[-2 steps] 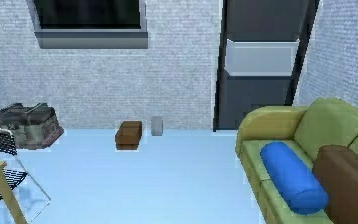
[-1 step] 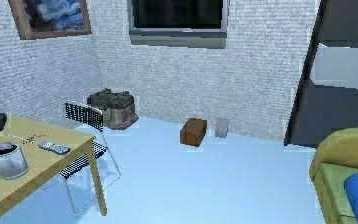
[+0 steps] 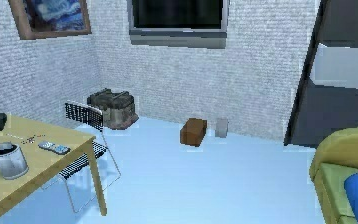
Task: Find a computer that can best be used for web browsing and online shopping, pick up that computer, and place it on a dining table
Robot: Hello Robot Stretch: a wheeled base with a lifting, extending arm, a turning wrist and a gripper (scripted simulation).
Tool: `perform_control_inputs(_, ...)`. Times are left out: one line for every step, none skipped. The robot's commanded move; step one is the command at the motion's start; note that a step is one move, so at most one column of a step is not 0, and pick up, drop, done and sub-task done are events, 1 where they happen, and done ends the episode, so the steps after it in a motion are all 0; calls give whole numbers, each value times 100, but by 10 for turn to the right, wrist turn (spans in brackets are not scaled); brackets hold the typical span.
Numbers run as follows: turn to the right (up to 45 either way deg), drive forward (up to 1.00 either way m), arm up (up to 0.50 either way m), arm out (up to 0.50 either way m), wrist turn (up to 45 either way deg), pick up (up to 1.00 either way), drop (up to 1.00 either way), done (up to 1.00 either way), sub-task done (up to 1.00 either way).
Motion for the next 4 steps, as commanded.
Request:
perform_control_inputs(0, 0, 0, 32, 0, 0, 0, 0, 0)
perform_control_inputs(0, 0, 0, 0, 450, 0, 0, 0, 0)
perform_control_inputs(0, 0, 0, 0, 450, 0, 0, 0, 0)
perform_control_inputs(0, 0, 0, 0, 450, 0, 0, 0, 0)
